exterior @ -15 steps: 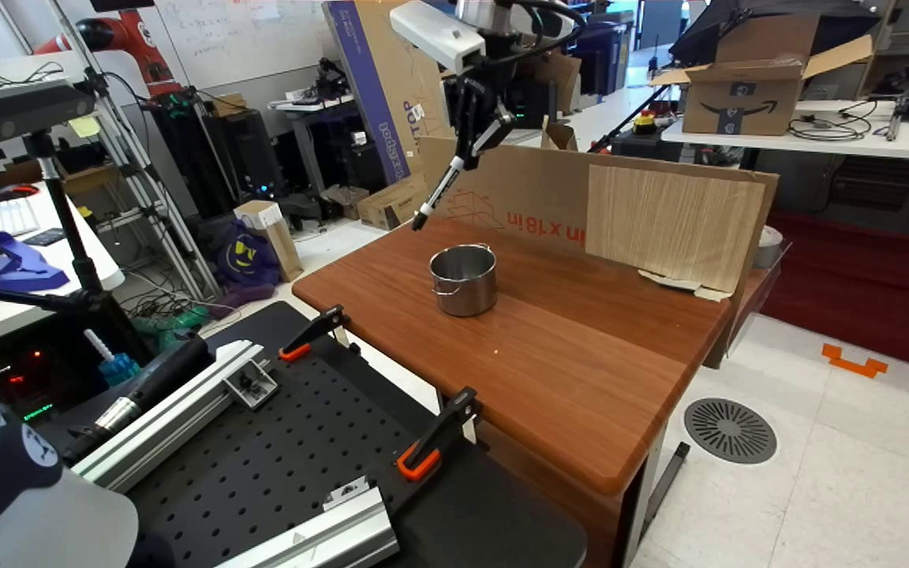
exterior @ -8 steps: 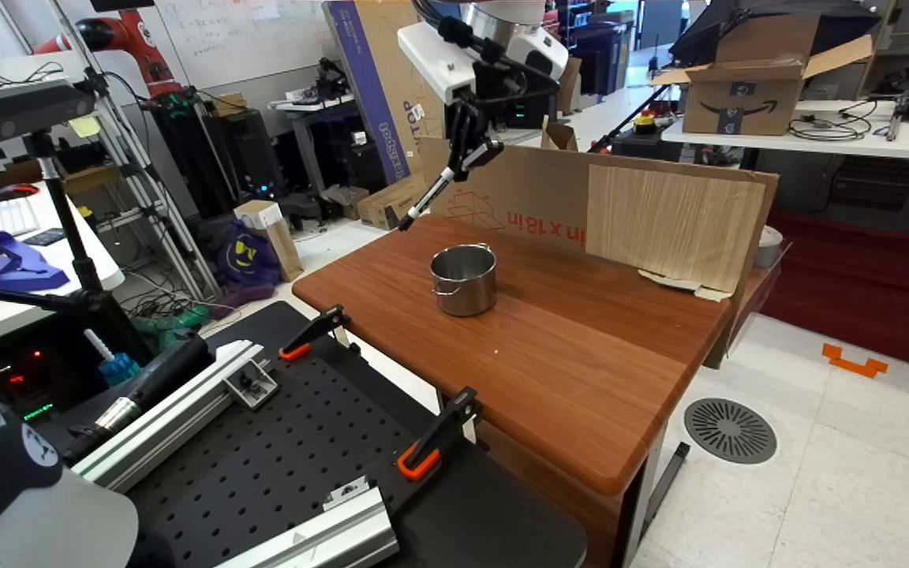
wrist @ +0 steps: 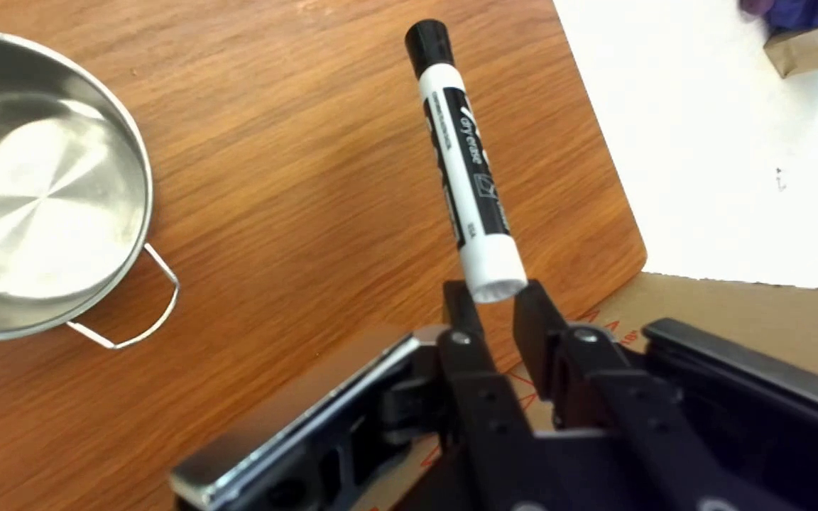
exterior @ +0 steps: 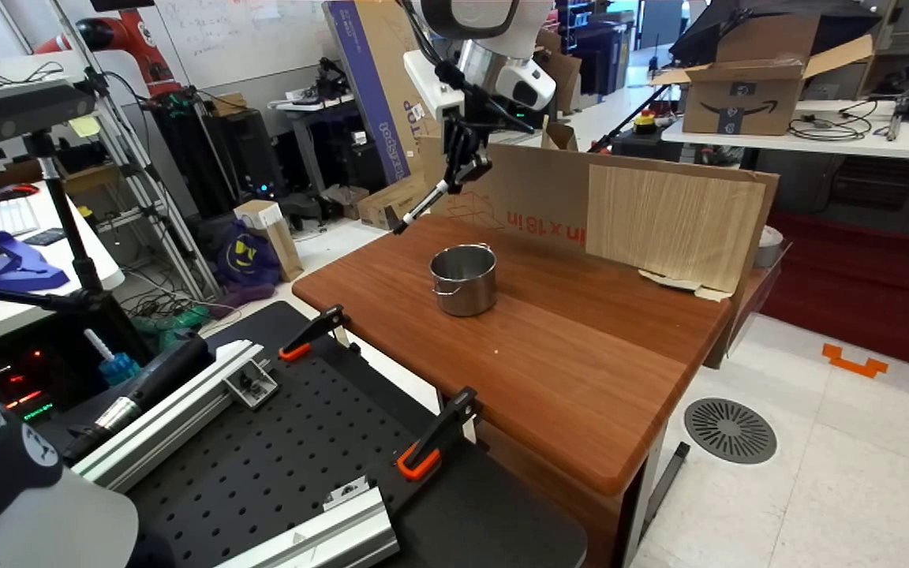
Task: Take the marker from the bowl and put it on the table
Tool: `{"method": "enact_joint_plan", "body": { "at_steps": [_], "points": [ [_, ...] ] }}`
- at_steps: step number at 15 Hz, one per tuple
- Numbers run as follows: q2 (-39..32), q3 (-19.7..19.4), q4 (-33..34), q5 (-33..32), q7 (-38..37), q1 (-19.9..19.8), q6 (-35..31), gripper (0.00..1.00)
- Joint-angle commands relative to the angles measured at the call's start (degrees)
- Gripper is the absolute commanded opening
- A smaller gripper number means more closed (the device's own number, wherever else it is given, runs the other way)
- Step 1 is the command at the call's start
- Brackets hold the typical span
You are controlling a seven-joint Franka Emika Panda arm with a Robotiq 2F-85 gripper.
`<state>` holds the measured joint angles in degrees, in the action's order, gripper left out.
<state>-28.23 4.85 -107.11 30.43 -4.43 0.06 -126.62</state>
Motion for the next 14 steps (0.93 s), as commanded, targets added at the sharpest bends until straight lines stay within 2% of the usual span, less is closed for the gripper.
{"method": "enact_joint_plan", "body": {
  "at_steps": [1, 14],
  "points": [
    [-3.66, -0.66, 4.11, -2.6, -5.64, 1.58, 0.7, 0.05],
    [-11.11, -4.39, 7.86, -15.72, -20.22, 8.45, -1.94, 0.05]
  ]
}}
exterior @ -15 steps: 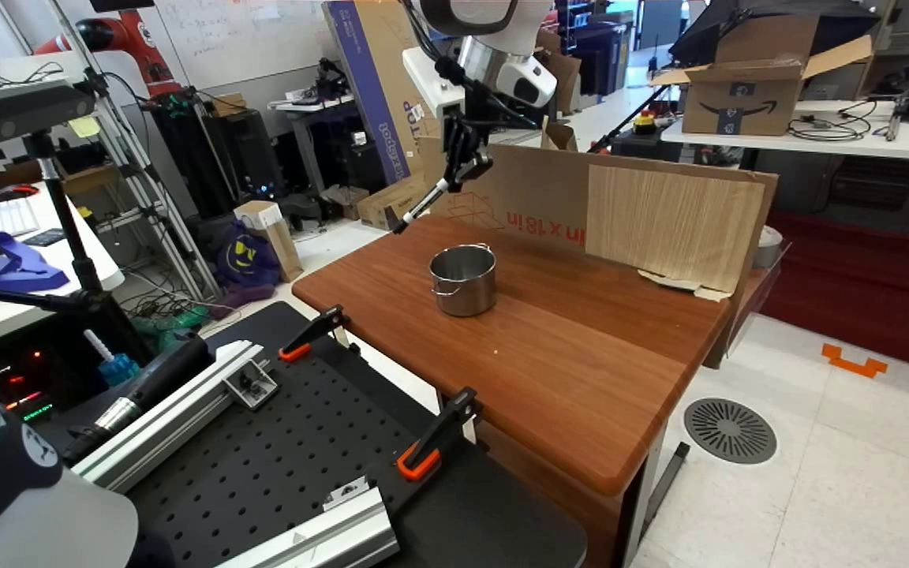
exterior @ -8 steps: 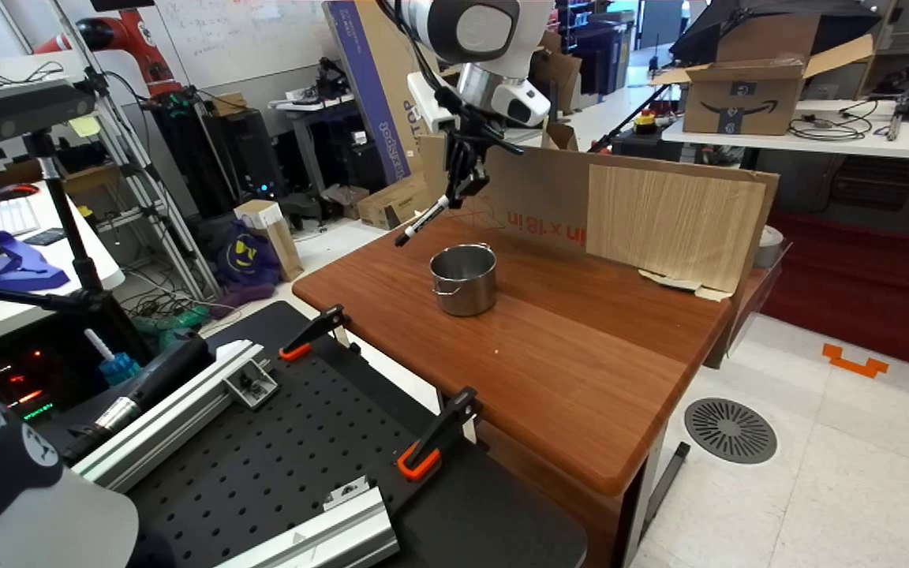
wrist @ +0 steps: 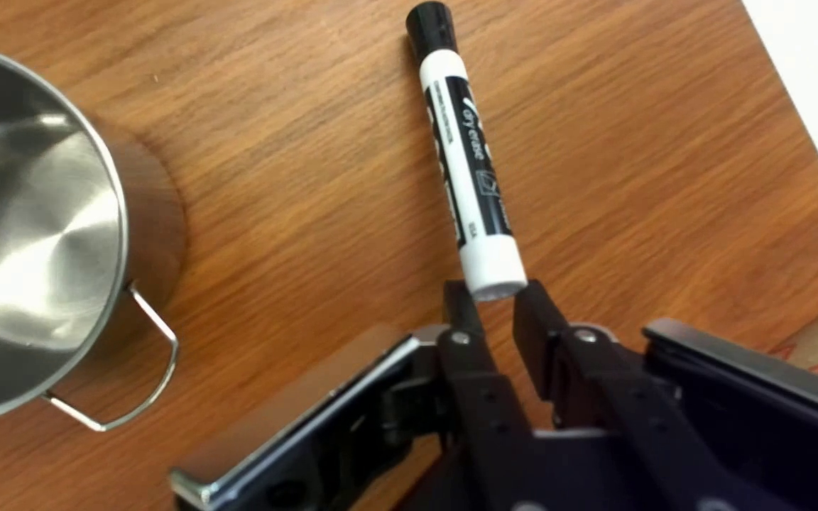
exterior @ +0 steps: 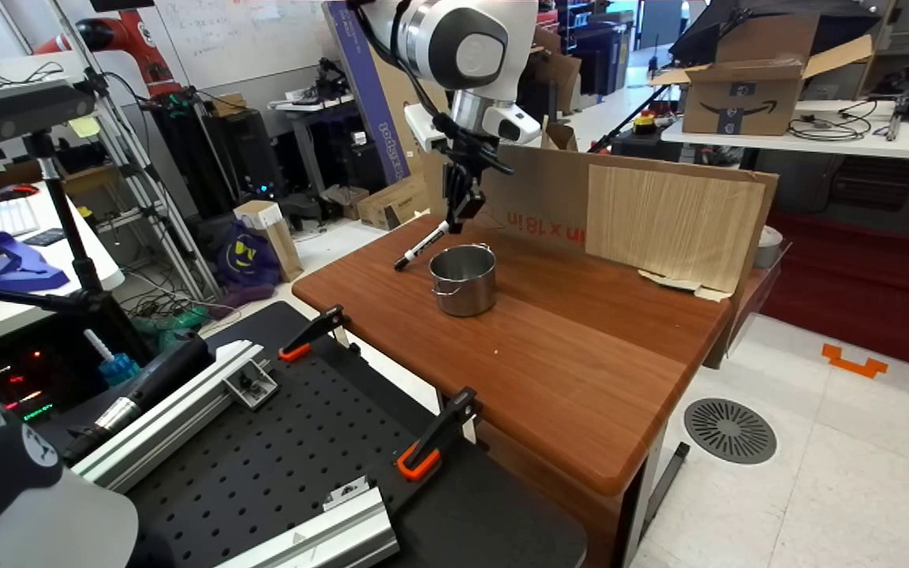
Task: Take the marker from the bowl and put it on the table
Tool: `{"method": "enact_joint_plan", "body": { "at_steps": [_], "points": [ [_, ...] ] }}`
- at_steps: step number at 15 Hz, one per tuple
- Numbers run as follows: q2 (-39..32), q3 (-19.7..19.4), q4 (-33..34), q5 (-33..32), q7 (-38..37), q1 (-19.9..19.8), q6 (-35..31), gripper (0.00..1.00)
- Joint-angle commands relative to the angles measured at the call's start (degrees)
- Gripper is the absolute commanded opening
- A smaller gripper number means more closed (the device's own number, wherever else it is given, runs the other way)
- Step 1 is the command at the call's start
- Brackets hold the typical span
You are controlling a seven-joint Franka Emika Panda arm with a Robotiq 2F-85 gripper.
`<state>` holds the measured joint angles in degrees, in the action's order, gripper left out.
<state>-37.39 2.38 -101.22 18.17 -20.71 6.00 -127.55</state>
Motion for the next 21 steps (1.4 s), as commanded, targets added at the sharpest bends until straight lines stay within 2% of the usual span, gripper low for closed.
{"method": "enact_joint_plan", "body": {
  "at_steps": [1, 8, 16, 17, 18, 21],
  "points": [
    [-2.55, -2.23, 2.45, -4.27, -4.75, 2.93, -0.92, 0.05],
    [-5.91, -3.83, 5.55, -7.22, -7.73, 3.93, -0.45, 0.05],
    [-9.35, -4.89, 9.65, -7.63, -9.36, 4.05, 0.32, 0.05],
    [-9.51, -4.89, 9.94, -7.66, -9.51, 4.06, 0.6, 0.45],
    [-9.55, -4.9, 10.05, -7.73, -9.61, 4.08, 0.76, 0.46],
    [-9.57, -4.79, 10.31, -7.59, -9.58, 4.15, 0.66, 0.67]
  ]
}}
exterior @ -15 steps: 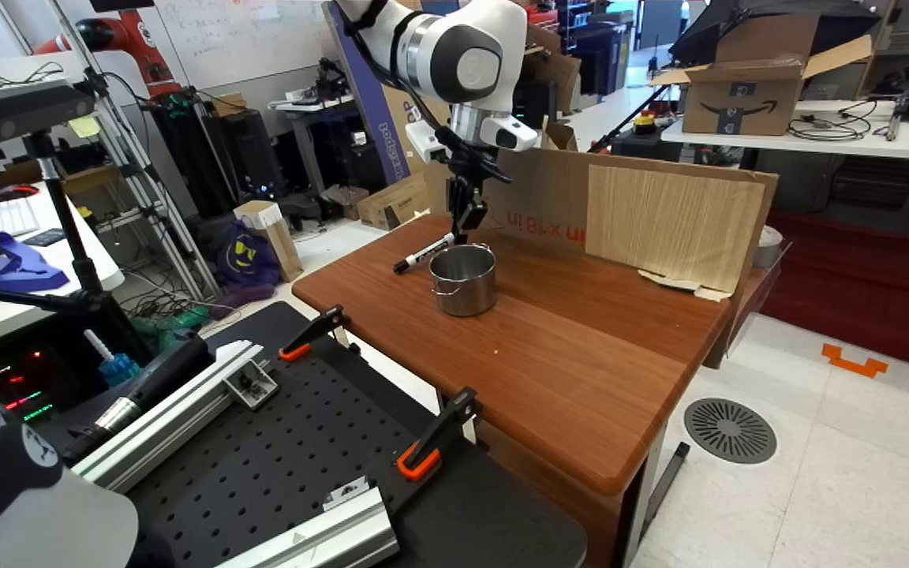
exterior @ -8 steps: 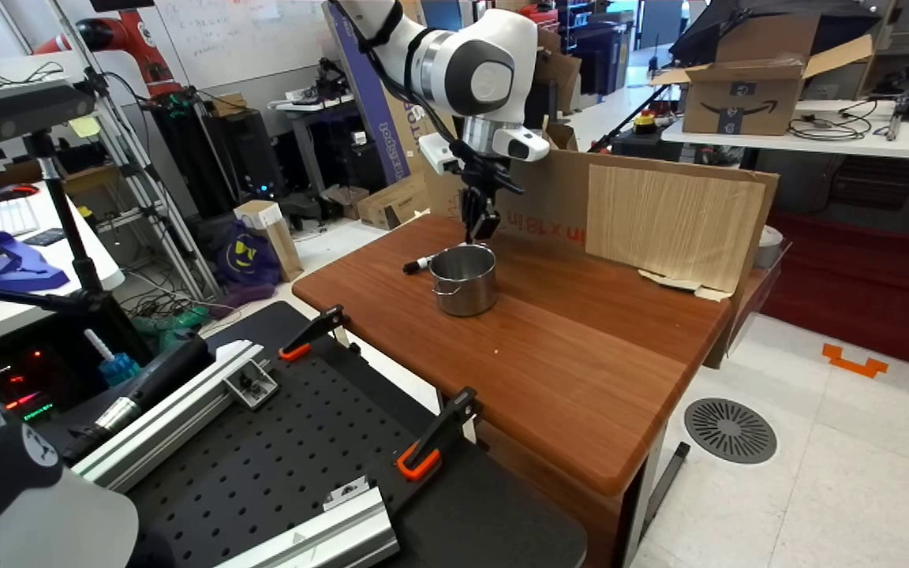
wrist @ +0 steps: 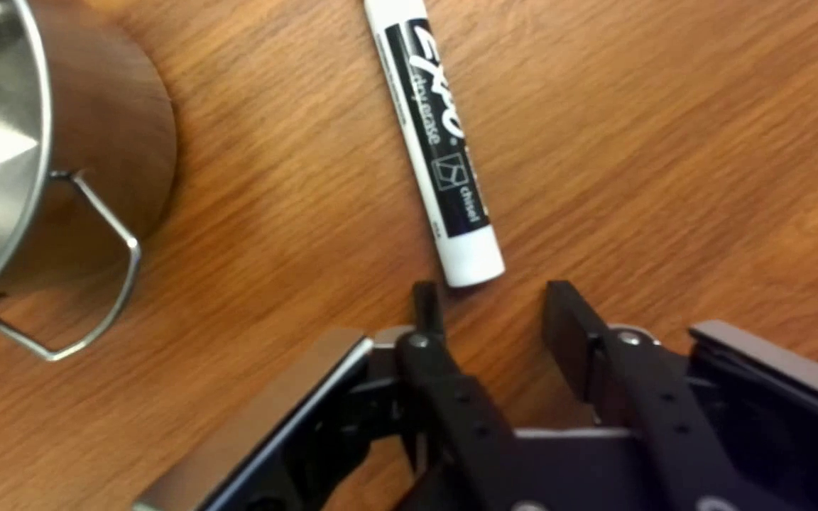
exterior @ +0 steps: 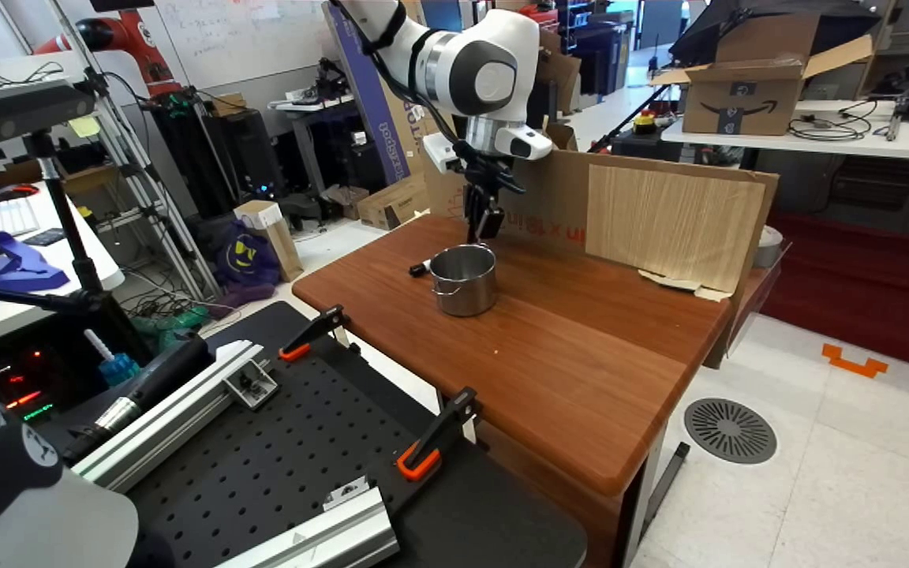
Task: Take the marker from the bowl and put it on the table
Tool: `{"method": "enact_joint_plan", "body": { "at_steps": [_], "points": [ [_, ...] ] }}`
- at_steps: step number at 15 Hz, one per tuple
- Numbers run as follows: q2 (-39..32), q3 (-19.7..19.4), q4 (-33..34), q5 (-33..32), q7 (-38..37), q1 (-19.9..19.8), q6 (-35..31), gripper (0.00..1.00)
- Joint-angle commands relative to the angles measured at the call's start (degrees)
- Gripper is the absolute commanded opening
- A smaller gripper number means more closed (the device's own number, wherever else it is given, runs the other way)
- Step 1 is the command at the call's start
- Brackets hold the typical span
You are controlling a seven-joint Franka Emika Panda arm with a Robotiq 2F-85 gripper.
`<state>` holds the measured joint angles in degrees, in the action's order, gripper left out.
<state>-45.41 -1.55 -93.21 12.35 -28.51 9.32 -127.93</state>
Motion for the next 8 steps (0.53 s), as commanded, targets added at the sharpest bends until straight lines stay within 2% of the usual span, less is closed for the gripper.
{"method": "enact_joint_plan", "body": {
  "at_steps": [1, 5, 8],
  "points": [
    [-1.59, -0.86, 2.36, -1.73, -1.79, 0.81, 1.06, 0.73],
    [-1.75, -0.88, 2.6, -1.7, -1.6, 0.7, 1.17, 1.0],
    [-1.39, -0.86, 2.26, -1.72, -1.5, 0.75, 1.11, 1.0]
  ]
}}
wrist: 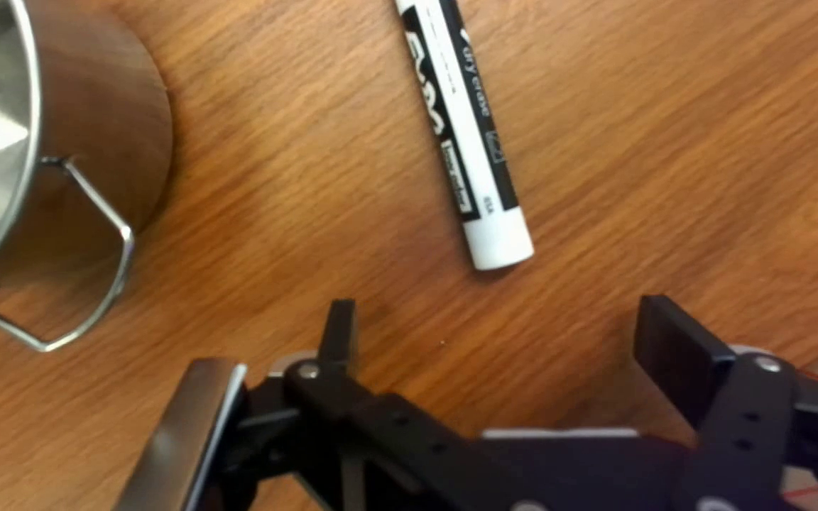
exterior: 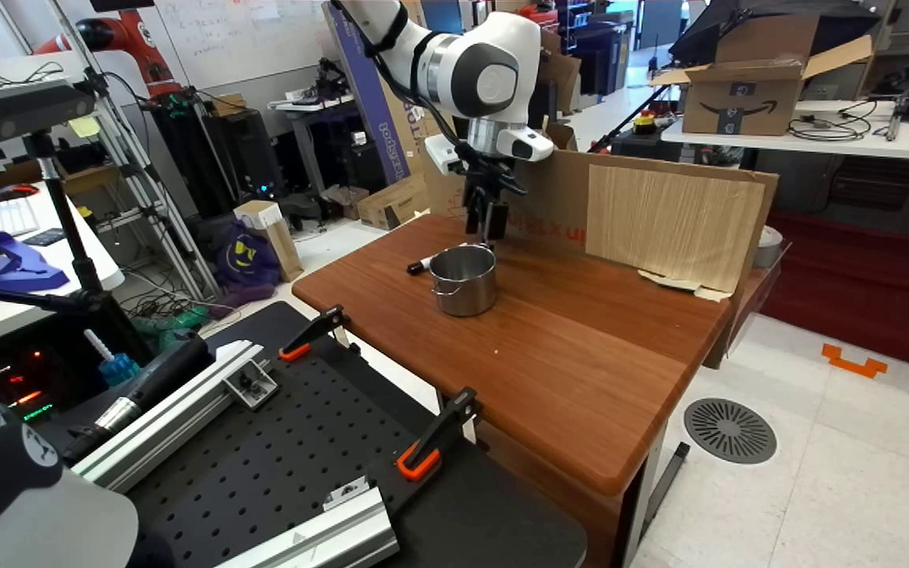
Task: Take the marker from the bowl and put it on the table
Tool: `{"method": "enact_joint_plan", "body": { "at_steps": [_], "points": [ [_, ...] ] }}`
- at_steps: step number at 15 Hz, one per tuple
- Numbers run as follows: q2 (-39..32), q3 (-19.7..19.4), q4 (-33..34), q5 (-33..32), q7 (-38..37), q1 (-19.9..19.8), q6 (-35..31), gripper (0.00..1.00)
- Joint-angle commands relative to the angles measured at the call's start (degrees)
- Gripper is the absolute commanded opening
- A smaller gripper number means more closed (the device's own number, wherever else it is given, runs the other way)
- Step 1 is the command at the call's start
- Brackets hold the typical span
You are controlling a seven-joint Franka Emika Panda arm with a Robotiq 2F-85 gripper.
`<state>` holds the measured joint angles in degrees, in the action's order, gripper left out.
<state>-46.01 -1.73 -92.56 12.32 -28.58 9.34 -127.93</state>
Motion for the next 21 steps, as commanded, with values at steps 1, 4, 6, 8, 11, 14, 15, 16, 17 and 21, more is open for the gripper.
{"method": "enact_joint_plan", "body": {
  "at_steps": [1, 4, 6, 8, 11, 14, 15, 16, 17, 21],
  "points": [
    [-0.5, -0.66, 1.3, -1.72, -1.36, 0.78, 0.99, 1.0],
    [0.57, -0.56, 0.12, -1.74, -1.06, 0.96, 0.36, 1.0],
    [2.27, -0.42, -1.58, -1.77, -0.72, 1.27, -0.47, 1.0],
    [4.64, -0.3, -3.81, -1.94, -0.37, 1.8, -1.64, 1.0],
    [10.01, -0.14, -9.07, -2.46, 0.01, 2.7, -4.38, 1.0],
    [15.81, 0.37, -14.74, -2.74, 0.49, 2.91, -7.08, 1.0],
    [17.93, 0.2, -16.85, -3.75, 0.47, 3.26, -7.29, 1.0],
    [19.76, -0.05, -18.79, -5.1, 0.37, 3.61, -7.23, 1.0],
    [15.74, 0.93, -13.28, -3.27, -0.24, 2.37, -4.31, 1.0],
    [19.04, 0.98, -17.49, -4.5, -0.23, 2.42, -5.35, 1.0]
  ]
}}
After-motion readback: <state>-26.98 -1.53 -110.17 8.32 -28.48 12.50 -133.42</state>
